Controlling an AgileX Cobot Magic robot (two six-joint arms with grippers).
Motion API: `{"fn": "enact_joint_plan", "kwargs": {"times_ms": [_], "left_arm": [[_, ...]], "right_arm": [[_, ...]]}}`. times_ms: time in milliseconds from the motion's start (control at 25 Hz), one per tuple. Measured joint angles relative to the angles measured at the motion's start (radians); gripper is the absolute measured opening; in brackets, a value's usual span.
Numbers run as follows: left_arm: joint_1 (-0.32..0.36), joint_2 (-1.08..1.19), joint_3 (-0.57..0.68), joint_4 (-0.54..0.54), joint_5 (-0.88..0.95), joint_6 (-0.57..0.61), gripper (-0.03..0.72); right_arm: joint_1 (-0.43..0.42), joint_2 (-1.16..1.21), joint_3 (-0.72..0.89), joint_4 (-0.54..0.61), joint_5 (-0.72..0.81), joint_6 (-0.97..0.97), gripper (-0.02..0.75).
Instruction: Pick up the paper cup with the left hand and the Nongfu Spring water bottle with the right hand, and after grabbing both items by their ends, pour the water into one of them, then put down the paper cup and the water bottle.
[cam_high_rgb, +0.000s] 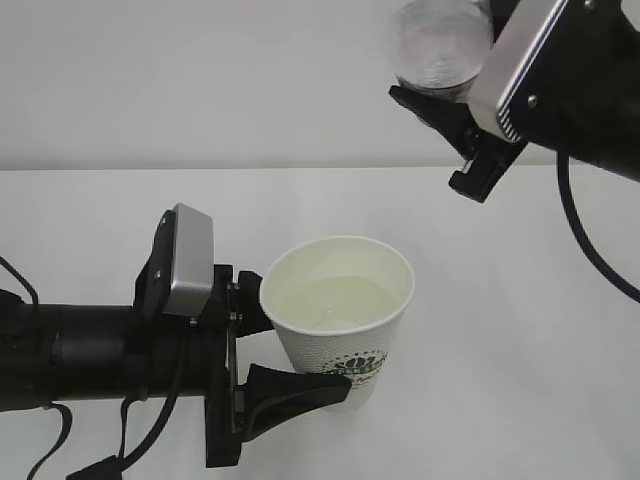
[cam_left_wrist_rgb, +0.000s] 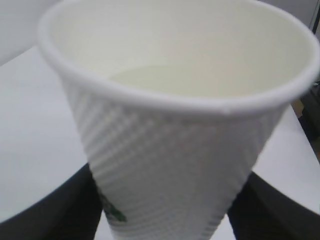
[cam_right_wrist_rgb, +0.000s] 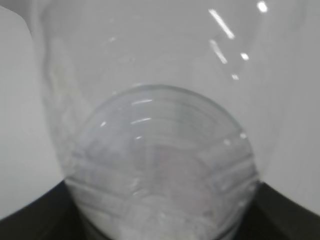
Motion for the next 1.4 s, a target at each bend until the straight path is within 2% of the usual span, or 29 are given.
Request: {"fn": "enact_joint_plan", "kwargs": {"times_ms": [600,1400], "left_arm": [[0.0,0.0,0.0,0.0,0.0,0.002,0.528],[0.0,0.0,0.0,0.0,0.0,0.002,0.522]], "right_arm": [[0.0,0.0,0.0,0.002,0.0,0.156,0.503],[0.0,0.0,0.0,0.002,0.015,0.2,0.503]]}}
